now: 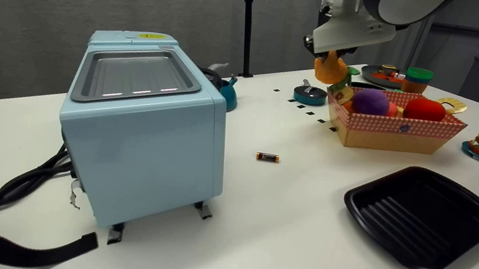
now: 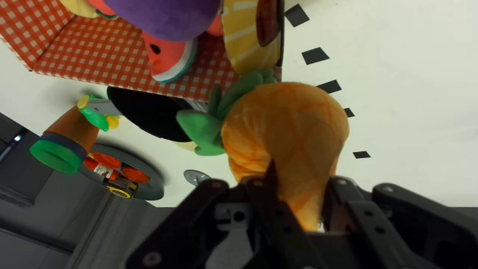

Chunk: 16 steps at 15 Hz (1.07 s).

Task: Place the pineapple toy inside the basket

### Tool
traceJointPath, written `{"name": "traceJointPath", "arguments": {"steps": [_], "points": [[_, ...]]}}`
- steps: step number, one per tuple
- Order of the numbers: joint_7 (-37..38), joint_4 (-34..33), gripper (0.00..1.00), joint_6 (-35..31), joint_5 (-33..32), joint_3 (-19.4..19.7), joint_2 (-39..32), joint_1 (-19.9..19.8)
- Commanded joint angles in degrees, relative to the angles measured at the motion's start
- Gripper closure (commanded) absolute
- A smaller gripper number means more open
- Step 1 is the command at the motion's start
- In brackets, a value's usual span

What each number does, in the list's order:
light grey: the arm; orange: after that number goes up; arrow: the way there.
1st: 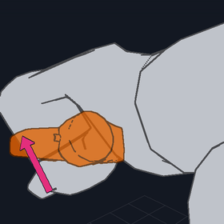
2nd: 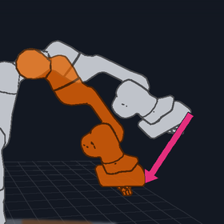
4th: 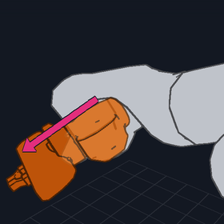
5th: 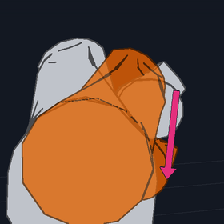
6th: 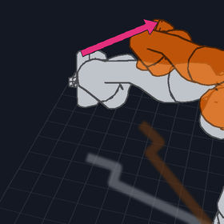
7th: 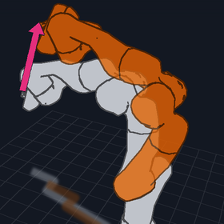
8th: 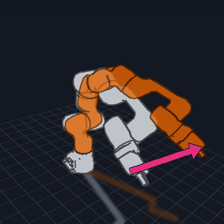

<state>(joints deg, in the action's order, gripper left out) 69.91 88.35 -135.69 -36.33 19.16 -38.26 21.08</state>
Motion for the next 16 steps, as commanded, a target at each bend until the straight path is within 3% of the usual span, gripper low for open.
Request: {"name": "traceJointPath", "arguments": {"steps": [1,5,10,16], "points": [[6.5,1.4,0.95,3.7,-4.2,-0.3,1.8,0.2],[10.9,1.0,0.95,9.7,-6.4,-1.9,1.9,-0.5],[8.8,1.3,0.95,15.3,-5.2,-5.8,2.9,-2.4],[11.5,-0.4,0.95,25.4,-6.2,-7.5,2.7,-2.6]]}}
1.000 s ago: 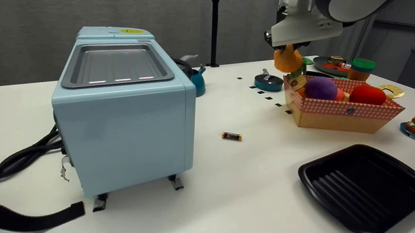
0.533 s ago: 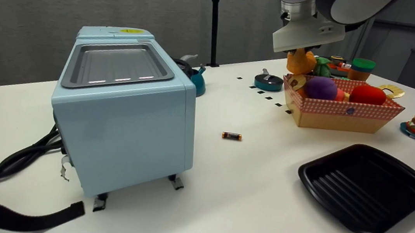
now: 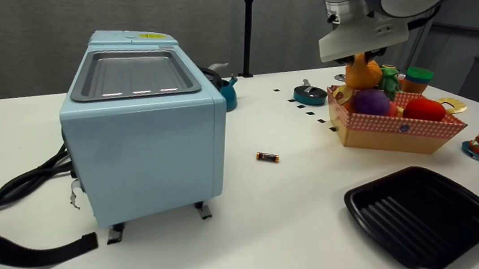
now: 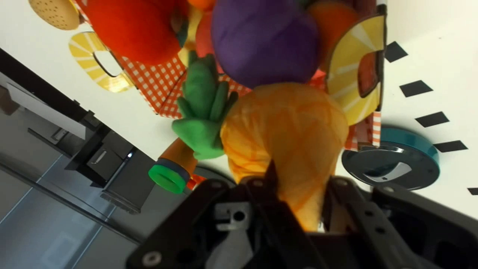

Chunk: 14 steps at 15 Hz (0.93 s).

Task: Place the pineapple toy inside the basket

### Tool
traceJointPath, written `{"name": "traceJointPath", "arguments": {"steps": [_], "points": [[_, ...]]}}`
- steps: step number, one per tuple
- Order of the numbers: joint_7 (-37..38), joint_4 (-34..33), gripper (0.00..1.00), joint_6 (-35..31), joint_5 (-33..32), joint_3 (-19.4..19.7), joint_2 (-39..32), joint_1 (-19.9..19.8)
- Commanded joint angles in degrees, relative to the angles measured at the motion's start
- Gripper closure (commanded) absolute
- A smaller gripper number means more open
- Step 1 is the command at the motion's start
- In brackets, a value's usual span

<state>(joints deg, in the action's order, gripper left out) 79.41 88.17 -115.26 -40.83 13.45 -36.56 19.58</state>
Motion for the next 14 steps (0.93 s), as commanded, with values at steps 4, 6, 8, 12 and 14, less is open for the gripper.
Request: {"name": "traceJointPath", "arguments": {"steps": [4,6,8,12,14], "points": [[4.0,-1.0,0.95,11.3,-5.0,-2.0,0.5,-1.0],[4.1,-1.0,0.95,12.9,-6.0,-2.9,0.6,-1.5],[3.6,-1.0,0.95,13.5,-6.6,-3.9,0.7,-2.1],[2.7,-0.7,0.54,12.2,-6.1,-5.9,1.1,-3.5],[2.3,-0.5,0.41,11.4,-6.1,-6.8,1.3,-4.0]]}}
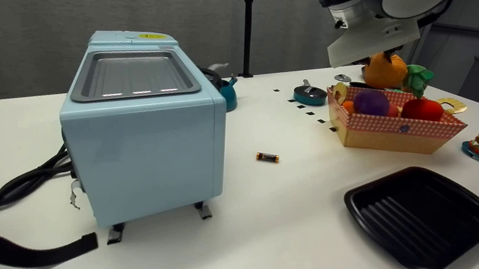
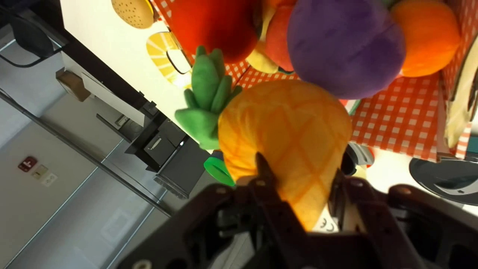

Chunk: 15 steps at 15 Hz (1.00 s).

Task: Place the pineapple toy inside the basket

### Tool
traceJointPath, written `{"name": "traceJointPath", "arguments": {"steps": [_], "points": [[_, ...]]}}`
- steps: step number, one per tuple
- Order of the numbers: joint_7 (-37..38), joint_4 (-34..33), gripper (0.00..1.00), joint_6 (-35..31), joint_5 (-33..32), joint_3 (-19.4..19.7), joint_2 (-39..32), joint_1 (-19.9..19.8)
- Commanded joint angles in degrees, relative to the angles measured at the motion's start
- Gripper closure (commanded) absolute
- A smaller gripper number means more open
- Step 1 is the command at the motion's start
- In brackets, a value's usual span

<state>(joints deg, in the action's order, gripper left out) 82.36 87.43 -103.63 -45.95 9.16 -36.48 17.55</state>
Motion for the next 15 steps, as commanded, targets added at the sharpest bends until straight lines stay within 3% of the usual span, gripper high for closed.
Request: {"name": "traceJointPath", "arguments": {"steps": [1,3,4,6,11,15], "points": [[-0.9,0.4,0.31,-0.4,-1.1,-2.8,1.3,-2.2],[-1.4,0.5,0.17,-0.9,-1.1,-3.4,1.5,-2.6],[-0.8,8.0,0.08,-4.3,-2.6,-2.4,7.0,-4.3],[-1.5,10.6,0.00,-5.6,-3.6,-2.7,9.4,-5.4],[-4.3,14.8,0.00,-10.5,-4.1,-3.3,14.1,-9.3],[-7.6,18.6,0.00,-19.9,-3.8,-4.9,17.9,-10.9]]}}
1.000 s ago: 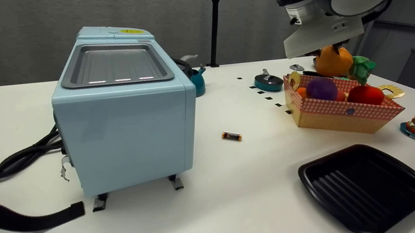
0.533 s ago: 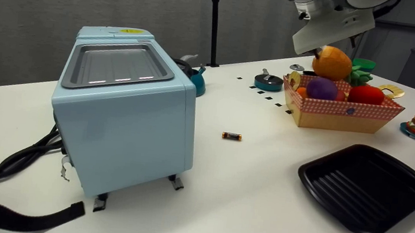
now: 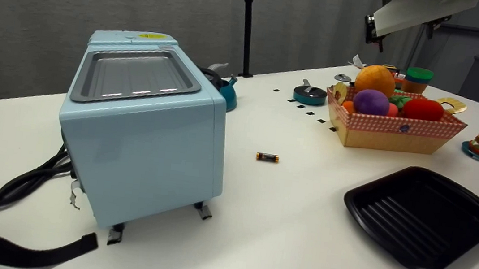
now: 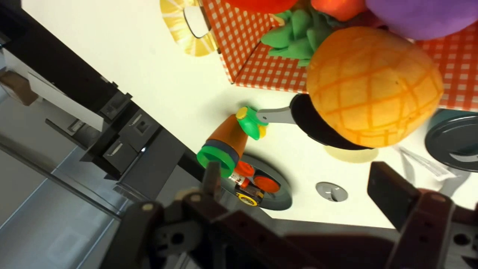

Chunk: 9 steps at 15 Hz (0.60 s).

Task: Place the pineapple toy inside the basket

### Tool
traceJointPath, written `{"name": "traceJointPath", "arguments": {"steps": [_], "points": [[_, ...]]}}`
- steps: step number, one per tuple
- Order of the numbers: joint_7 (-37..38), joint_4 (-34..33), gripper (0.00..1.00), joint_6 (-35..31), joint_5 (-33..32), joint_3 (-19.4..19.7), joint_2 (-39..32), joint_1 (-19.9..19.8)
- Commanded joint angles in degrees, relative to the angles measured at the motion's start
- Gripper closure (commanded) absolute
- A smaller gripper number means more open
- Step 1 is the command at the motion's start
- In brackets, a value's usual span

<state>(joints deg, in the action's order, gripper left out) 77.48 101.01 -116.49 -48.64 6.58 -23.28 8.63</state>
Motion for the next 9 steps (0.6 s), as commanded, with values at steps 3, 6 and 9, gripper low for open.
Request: {"name": "traceJointPath", "arguments": {"steps": [3,6,9], "points": [[-4.7,7.2,0.00,-15.0,-1.0,-3.2,7.1,-2.1],[-8.0,8.9,0.00,-23.0,-1.2,-3.7,9.1,-2.1],[-13.8,10.9,0.00,-31.6,0.1,-4.0,10.6,-2.9]]}}
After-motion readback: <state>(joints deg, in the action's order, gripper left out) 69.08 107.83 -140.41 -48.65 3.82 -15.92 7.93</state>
